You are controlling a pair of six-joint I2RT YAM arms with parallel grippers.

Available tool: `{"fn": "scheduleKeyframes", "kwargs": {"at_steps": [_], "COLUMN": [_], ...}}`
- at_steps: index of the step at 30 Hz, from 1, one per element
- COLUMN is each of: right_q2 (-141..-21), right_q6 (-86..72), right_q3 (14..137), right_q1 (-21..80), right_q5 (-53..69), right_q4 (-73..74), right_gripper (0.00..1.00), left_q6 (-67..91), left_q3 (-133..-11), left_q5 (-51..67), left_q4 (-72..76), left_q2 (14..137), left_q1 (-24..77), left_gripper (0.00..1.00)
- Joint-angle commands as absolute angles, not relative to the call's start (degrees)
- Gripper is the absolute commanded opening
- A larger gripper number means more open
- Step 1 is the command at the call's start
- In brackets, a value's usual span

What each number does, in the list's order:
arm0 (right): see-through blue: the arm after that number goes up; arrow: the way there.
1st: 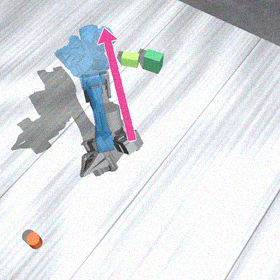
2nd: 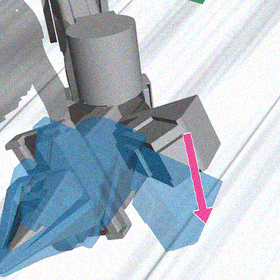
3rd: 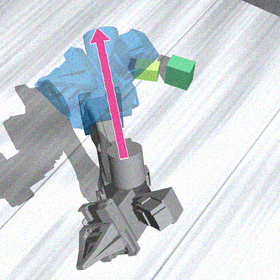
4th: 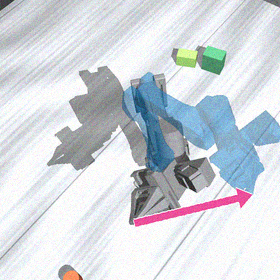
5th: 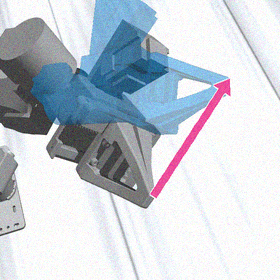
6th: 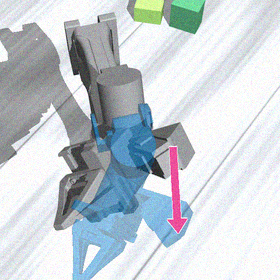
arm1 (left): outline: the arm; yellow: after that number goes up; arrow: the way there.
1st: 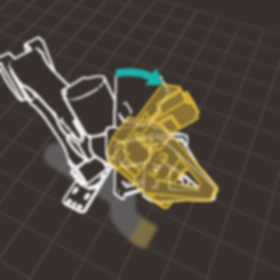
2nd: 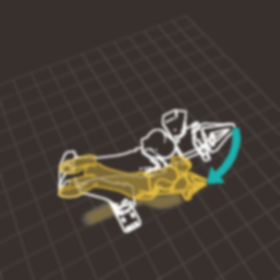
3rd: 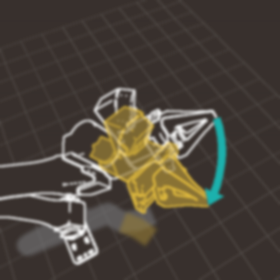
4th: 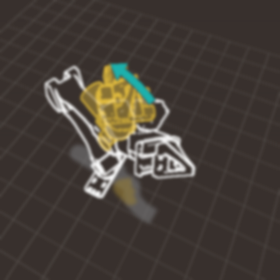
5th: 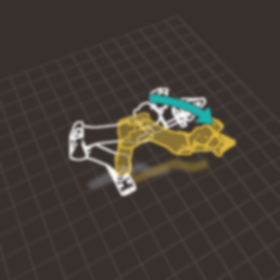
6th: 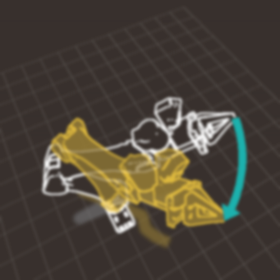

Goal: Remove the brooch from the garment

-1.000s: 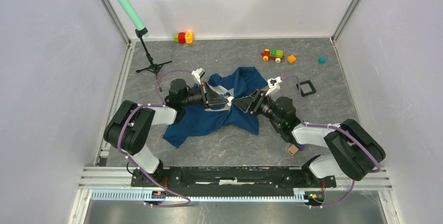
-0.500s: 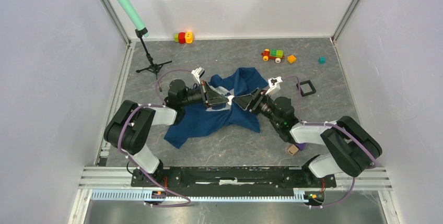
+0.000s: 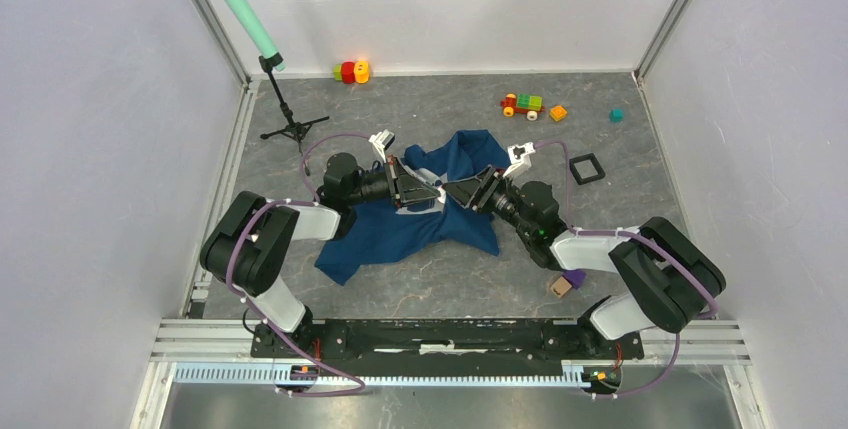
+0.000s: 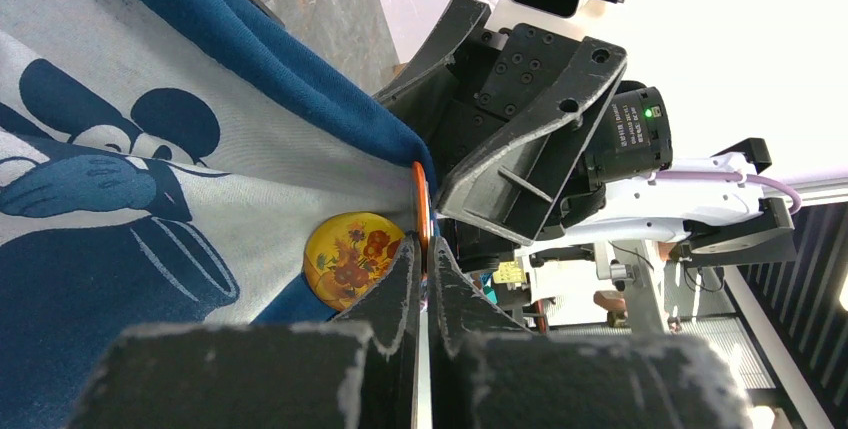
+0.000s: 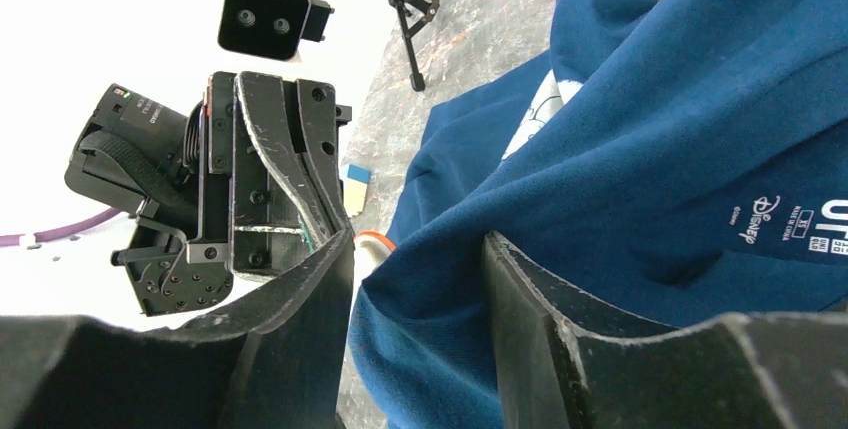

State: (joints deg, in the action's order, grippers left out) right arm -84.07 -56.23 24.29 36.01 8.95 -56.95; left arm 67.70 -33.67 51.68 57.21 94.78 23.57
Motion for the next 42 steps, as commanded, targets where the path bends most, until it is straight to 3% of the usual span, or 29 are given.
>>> {"fn": "scheduleKeyframes", "kwargs": {"at_steps": [1, 5, 14, 30, 42], "right_q2": [-84.4, -84.5, -84.1, -83.2, -82.4], "right_q6": [-55.8, -56.1, -54.8, -50.0, -43.1], "right_q3": [24.8, 24.3, 23.9, 21.6, 22.9], "right_q1": [36.4, 36.4, 36.8, 37.5, 39.3], "right_q5": [9.2, 9.6, 9.6, 8.6, 6.5], "right_q4": [-59.3, -60.2, -59.0, -57.2, -50.8], "right_gripper": [0.53, 0.49, 0.48, 0.33, 0.33], "left_q6": [70.2, 72.5, 76.4, 78.0, 82.1], "left_q3": [-34.2, -34.0, -34.0, -33.9, -33.3], "left_q5": [53.6, 53.4, 52.3, 49.9, 48.1], "left_q4": [61.9, 65.0, 70.2, 72.2, 78.0], "left_q2": [94.6, 95.3, 97.1, 97.5, 99.5], "left_q1": [23.9, 23.8, 23.8, 23.7, 23.8], "left_gripper": [0.02, 0.02, 0.02, 0.02, 0.02]}}
